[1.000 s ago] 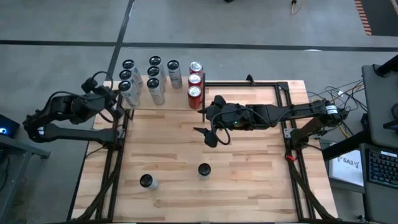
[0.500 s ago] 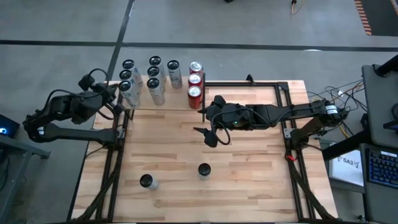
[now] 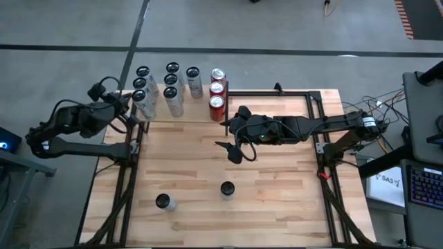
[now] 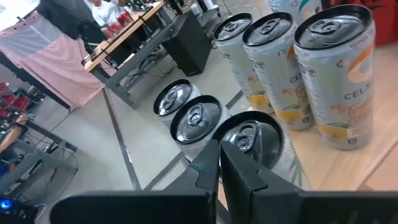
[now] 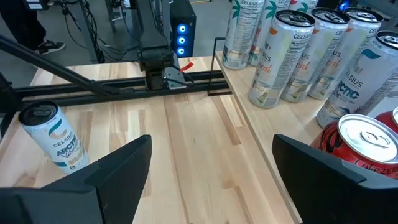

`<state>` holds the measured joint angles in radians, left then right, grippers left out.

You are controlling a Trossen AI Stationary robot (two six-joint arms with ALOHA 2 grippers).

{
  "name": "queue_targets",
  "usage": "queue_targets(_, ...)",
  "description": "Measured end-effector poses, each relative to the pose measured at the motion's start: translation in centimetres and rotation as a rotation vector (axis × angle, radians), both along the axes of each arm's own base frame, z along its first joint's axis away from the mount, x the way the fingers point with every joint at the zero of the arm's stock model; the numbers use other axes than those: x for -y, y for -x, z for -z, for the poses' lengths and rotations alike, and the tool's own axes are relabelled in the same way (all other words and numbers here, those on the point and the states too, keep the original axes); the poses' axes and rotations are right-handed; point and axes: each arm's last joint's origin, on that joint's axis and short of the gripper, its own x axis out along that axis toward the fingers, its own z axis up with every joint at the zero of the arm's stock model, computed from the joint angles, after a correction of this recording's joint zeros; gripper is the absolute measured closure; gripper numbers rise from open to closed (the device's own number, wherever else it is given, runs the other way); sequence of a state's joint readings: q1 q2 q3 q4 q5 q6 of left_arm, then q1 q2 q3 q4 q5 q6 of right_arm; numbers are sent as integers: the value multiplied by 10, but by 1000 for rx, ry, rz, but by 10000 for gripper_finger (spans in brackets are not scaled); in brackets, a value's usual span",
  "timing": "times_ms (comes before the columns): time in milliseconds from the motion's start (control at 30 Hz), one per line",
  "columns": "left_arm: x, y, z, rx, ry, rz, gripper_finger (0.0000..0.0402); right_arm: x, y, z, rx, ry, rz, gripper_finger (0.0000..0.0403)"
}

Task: Place canned beverage on shelf
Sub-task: Put the white pink soda can on the shelf aligned with the other white pink soda cans

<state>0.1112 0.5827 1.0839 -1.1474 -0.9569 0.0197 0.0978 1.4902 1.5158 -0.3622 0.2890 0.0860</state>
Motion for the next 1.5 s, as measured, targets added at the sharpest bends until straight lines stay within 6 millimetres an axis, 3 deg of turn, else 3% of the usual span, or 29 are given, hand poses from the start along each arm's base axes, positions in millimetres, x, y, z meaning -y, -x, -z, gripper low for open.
queue_targets(300, 0, -4, 9, -14, 30, 10, 402, 0, 0, 0, -1, 2, -1, 80)
queue_targets(1500, 1, -3, 12, 148, 151, -36, 402, 0, 1, 2, -24, 3, -1, 80)
